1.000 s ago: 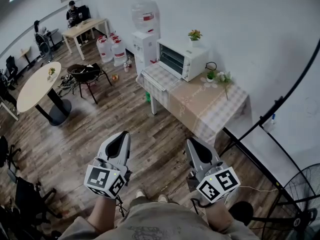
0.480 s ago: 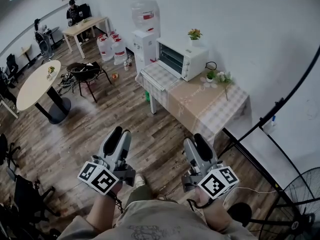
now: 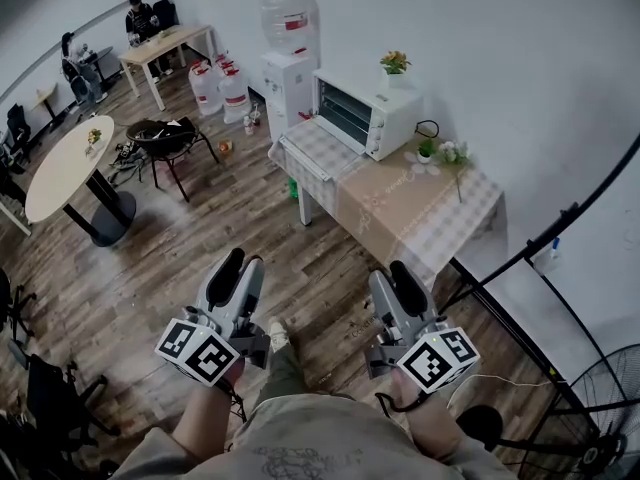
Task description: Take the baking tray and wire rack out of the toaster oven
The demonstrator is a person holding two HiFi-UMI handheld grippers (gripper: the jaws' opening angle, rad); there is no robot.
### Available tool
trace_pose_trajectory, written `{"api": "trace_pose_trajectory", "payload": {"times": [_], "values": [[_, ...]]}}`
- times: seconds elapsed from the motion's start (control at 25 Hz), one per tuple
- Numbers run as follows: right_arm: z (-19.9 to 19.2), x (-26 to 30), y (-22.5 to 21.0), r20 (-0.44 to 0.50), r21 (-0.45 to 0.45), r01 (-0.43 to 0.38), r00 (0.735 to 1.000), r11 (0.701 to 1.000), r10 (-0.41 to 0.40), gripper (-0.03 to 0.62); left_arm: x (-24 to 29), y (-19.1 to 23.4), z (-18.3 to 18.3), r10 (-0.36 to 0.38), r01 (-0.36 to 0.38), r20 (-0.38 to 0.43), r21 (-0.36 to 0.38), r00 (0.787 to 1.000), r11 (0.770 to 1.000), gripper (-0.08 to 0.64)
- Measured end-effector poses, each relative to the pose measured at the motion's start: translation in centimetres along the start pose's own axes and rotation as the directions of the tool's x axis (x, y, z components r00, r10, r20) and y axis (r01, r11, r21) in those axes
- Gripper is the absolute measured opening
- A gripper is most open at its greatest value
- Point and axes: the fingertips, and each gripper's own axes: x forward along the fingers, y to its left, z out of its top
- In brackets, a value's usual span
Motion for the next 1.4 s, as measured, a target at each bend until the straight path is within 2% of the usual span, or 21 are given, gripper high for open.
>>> {"api": "trace_pose_trajectory", "payload": {"times": [0.2, 0.32, 0.48, 0.76, 1.16, 1.4], "values": [[-0.3, 4.2, -0.8, 0.007, 0.012, 0.008, 1.0, 1.0, -0.008, 0.225, 2.5, 3.7, 0.8, 0.0, 0.0, 0.004, -0.027, 1.0, 1.0, 0.172], [-0.2, 7.5, -1.7, 0.021, 0.061, 0.01, 1.0, 0.998, -0.011, 0.225, 4.9, 6.0, 1.6, -0.014, 0.014, 0.011, -0.041, 1.0, 0.999, 0.172], [-0.4, 12.4, -2.9, 0.038, 0.14, 0.022, 0.999, 0.99, -0.028, 0.225, 8.5, 9.9, 2.8, -0.041, 0.043, 0.022, -0.119, 0.999, 0.992, 0.17], [-0.6, 21.1, -5.3, 0.045, 0.195, 0.089, 0.994, 0.977, -0.1, 0.215, 15.2, 17.1, 5.0, -0.096, 0.097, 0.017, -0.255, 0.995, 0.962, 0.17], [-1.7, 31.9, -8.7, 0.079, 0.303, 0.163, 0.978, 0.939, -0.195, 0.187, 24.0, 27.2, 6.5, -0.15, 0.143, 0.014, -0.4, 0.989, 0.905, 0.17], [-3.0, 36.7, -11.2, 0.101, 0.418, 0.175, 0.966, 0.891, -0.237, 0.178, 27.9, 32.0, 4.8, -0.114, 0.096, 0.003, -0.565, 0.993, 0.82, 0.17]]}}
